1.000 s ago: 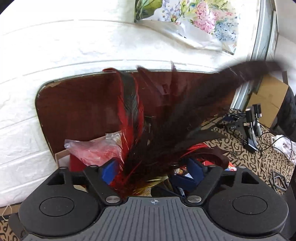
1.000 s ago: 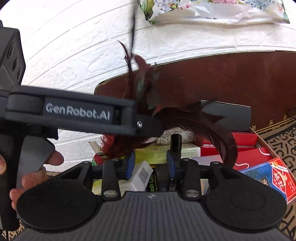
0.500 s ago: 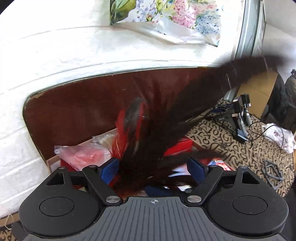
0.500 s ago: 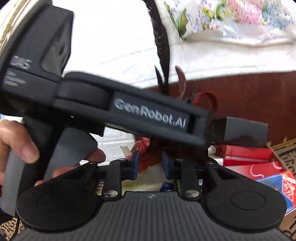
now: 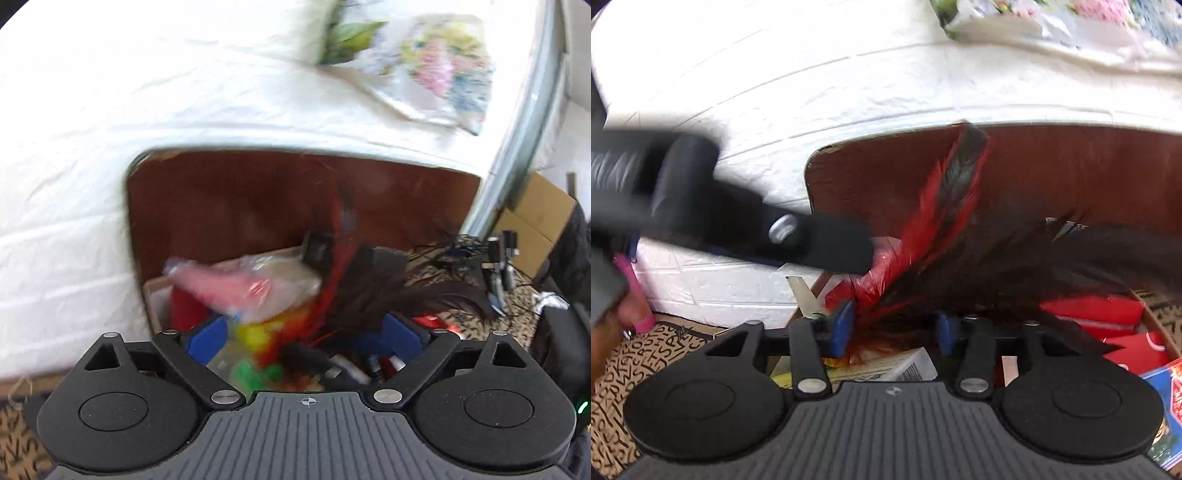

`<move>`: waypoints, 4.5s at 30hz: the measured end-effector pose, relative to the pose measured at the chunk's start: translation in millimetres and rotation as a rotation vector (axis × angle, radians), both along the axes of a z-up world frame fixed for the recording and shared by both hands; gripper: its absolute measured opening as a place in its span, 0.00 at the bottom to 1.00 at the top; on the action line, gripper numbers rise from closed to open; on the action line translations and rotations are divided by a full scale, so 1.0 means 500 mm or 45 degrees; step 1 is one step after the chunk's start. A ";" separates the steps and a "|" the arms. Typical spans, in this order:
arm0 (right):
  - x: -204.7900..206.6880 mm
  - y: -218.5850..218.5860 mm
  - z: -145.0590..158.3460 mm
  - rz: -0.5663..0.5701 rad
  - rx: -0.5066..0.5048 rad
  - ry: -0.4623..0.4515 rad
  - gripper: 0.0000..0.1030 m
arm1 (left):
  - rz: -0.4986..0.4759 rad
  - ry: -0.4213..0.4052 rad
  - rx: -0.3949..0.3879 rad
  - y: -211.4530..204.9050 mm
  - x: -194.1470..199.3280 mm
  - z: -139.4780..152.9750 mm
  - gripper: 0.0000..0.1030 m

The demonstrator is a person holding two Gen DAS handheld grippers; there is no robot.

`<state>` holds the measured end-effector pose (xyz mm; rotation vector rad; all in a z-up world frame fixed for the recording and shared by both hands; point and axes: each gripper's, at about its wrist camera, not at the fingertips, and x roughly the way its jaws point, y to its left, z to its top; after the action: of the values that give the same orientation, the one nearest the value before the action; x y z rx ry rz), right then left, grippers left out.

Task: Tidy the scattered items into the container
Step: 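Carry the shuttlecock over the cardboard box and open the left tool, then reach the left tool to the black luggage scale and grasp its ring, then lift the black luggage scale off the mat with the left tool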

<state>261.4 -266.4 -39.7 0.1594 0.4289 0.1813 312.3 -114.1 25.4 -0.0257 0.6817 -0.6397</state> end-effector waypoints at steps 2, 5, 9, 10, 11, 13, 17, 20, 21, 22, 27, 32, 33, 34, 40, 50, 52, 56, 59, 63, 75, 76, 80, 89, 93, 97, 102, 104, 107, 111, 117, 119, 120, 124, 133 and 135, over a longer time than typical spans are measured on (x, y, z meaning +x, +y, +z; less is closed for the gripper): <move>-0.009 0.002 0.007 0.001 -0.023 -0.017 0.53 | 0.030 0.019 0.006 0.008 0.003 -0.013 0.97; -0.047 0.015 0.021 0.009 -0.025 -0.062 0.63 | 0.087 0.044 -0.060 0.037 -0.012 -0.023 1.00; -0.091 0.030 0.028 0.014 -0.102 -0.103 0.75 | 0.115 0.045 -0.118 0.078 -0.055 -0.021 1.00; -0.103 0.032 0.029 0.012 -0.122 -0.114 0.76 | 0.121 0.040 -0.129 0.088 -0.069 -0.023 1.00; -0.111 0.030 0.032 0.011 -0.136 -0.124 0.77 | 0.130 0.039 -0.137 0.099 -0.082 -0.026 1.00; -0.141 0.034 0.032 -0.006 -0.150 -0.148 0.78 | 0.144 0.048 -0.151 0.124 -0.113 -0.035 1.00; -0.234 0.061 0.033 0.007 -0.159 -0.207 0.82 | 0.182 0.089 -0.178 0.189 -0.183 -0.074 1.00; -0.272 0.101 0.031 0.095 -0.172 -0.224 0.86 | 0.244 0.108 -0.167 0.247 -0.232 -0.107 1.00; -0.282 0.121 0.031 0.133 -0.185 -0.223 0.88 | 0.275 0.109 -0.159 0.269 -0.245 -0.116 1.00; -0.288 0.142 0.030 0.179 -0.205 -0.218 0.89 | 0.301 0.113 -0.154 0.292 -0.256 -0.124 1.00; -0.307 0.271 0.002 0.372 -0.353 -0.212 0.90 | 0.472 0.135 -0.143 0.408 -0.272 -0.136 1.00; -0.261 0.371 -0.045 0.422 -0.301 -0.099 0.90 | 0.557 0.111 -0.120 0.481 -0.252 -0.143 1.00; -0.249 0.390 -0.057 0.423 -0.306 -0.084 0.89 | 0.569 0.112 -0.116 0.490 -0.244 -0.148 1.00; -0.237 0.410 -0.072 0.424 -0.318 -0.070 0.88 | 0.576 0.116 -0.116 0.499 -0.234 -0.155 1.00; -0.151 0.483 -0.153 0.387 -0.322 0.042 0.80 | 0.575 0.178 -0.099 0.522 -0.146 -0.221 0.97; 0.020 0.516 -0.228 0.316 -0.303 0.152 0.65 | 0.659 0.278 -0.203 0.548 0.072 -0.302 0.93; 0.050 0.521 -0.234 0.318 -0.299 0.160 0.65 | 0.664 0.276 -0.204 0.550 0.114 -0.311 0.93; 0.099 0.529 -0.231 0.343 -0.246 0.163 0.65 | 0.643 0.276 -0.212 0.549 0.186 -0.324 0.93; 0.126 0.546 -0.231 0.387 -0.255 0.175 0.64 | 0.612 0.254 -0.176 0.538 0.215 -0.328 0.90; 0.123 0.561 -0.237 0.429 -0.284 0.203 0.53 | 0.545 0.199 -0.109 0.520 0.206 -0.335 0.60; -0.140 0.499 -0.217 0.508 -0.275 0.263 0.52 | 0.516 0.331 -0.224 0.505 -0.039 -0.330 0.37; -0.171 0.492 -0.213 0.531 -0.289 0.260 0.52 | 0.505 0.331 -0.220 0.498 -0.073 -0.329 0.37; -0.313 0.446 -0.211 0.613 -0.329 0.251 0.52 | 0.451 0.357 -0.205 0.464 -0.211 -0.330 0.38; -0.541 0.321 -0.204 0.662 -0.331 0.228 0.52 | 0.322 0.392 -0.193 0.377 -0.451 -0.339 0.63; -0.579 0.273 -0.198 0.555 -0.298 0.224 0.56 | 0.356 0.415 -0.220 0.381 -0.475 -0.335 0.82; -0.595 0.261 -0.201 0.482 -0.285 0.220 0.56 | 0.405 0.395 -0.155 0.374 -0.440 -0.328 0.82; -0.609 0.271 -0.203 0.496 -0.272 0.222 0.56 | 0.384 0.378 -0.093 0.365 -0.394 -0.327 0.84; -0.607 0.279 -0.205 0.500 -0.279 0.218 0.56 | 0.351 0.350 -0.040 0.351 -0.387 -0.329 0.81; -0.595 0.291 -0.206 0.484 -0.305 0.214 0.53 | 0.289 0.272 0.050 0.332 -0.393 -0.327 0.46; -0.583 0.285 -0.204 0.428 -0.287 0.236 0.48 | 0.323 0.272 0.128 0.336 -0.411 -0.329 0.23; -0.589 0.265 -0.206 0.412 -0.281 0.240 0.46 | 0.281 0.327 -0.016 0.372 -0.443 -0.347 0.25; -0.588 0.271 -0.206 0.420 -0.309 0.239 0.46 | 0.255 0.310 0.022 0.361 -0.438 -0.344 0.25; -0.587 0.275 -0.205 0.420 -0.324 0.240 0.46 | 0.245 0.302 0.053 0.352 -0.436 -0.343 0.25; -0.581 0.277 -0.206 0.398 -0.323 0.249 0.51 | 0.193 0.252 0.216 0.319 -0.437 -0.334 0.13; -0.565 0.284 -0.206 0.427 -0.354 0.266 0.59 | 0.222 0.256 0.167 0.318 -0.433 -0.341 0.25; -0.559 0.286 -0.206 0.413 -0.348 0.277 0.58 | 0.234 0.243 0.188 0.311 -0.436 -0.339 0.25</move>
<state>-18.0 -123.3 -142.7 -0.1627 0.6905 0.4237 94.4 41.5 -143.9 -0.0122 0.8989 -0.4120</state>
